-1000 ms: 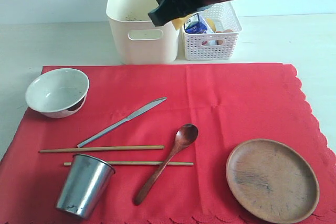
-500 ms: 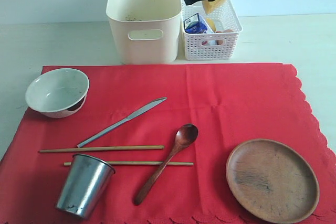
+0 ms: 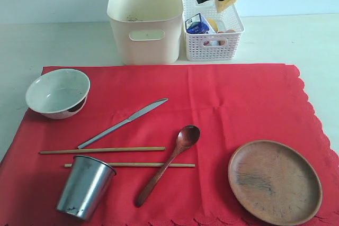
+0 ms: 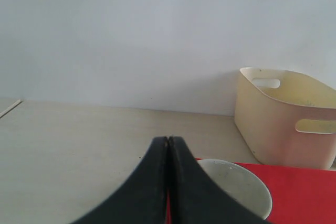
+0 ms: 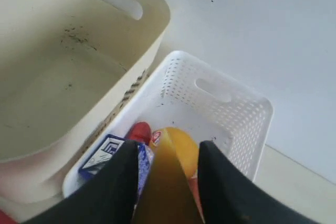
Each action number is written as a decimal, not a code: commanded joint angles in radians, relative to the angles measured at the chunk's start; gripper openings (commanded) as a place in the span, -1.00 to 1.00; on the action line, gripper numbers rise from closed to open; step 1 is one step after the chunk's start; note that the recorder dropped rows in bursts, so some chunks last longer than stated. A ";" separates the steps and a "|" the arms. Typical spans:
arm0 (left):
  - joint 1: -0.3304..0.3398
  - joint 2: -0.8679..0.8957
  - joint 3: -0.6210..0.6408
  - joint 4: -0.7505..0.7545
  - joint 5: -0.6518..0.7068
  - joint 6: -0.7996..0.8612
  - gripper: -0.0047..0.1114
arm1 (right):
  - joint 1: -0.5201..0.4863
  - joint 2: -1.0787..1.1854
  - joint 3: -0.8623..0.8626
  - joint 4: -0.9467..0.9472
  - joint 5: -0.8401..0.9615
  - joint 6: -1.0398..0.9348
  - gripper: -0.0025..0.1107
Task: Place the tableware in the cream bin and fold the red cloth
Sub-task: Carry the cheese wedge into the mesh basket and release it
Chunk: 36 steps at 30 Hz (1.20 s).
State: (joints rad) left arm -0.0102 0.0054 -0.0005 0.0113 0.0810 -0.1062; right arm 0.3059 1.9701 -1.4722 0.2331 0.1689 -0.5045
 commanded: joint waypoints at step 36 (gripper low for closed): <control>0.000 -0.005 0.001 -0.003 -0.001 -0.002 -0.88 | -0.041 0.299 -0.199 -0.001 -0.208 0.001 -0.96</control>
State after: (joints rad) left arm -0.0102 0.0054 -0.0005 0.0113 0.0810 -0.1062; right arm 0.2719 2.2706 -1.6643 0.2331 -0.0128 -0.5045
